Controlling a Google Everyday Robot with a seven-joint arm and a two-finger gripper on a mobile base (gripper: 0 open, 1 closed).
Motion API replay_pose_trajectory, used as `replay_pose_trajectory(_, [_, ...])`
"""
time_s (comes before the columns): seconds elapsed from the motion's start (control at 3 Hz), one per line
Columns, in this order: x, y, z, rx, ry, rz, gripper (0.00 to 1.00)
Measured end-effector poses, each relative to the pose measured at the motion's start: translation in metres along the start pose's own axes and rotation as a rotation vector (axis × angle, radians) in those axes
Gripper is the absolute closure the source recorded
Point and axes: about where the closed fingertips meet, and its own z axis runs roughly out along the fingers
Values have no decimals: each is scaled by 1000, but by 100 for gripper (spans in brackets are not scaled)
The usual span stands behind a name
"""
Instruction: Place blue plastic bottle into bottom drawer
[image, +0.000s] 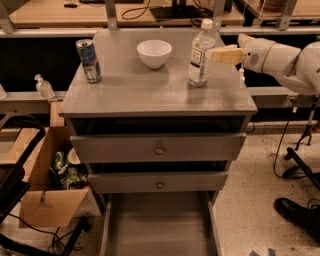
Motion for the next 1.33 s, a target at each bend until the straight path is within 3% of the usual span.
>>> replay_pose_trajectory(0.33, [4, 14, 18, -32, 31, 1, 0])
replay_pose_trajectory(0.67, [5, 33, 26, -29, 76, -19, 0])
replay_pose_trajectory(1.0, [10, 50, 35, -37, 101, -28, 17])
replay_pose_trajectory(1.33, [11, 53, 39, -44, 102, -25, 48])
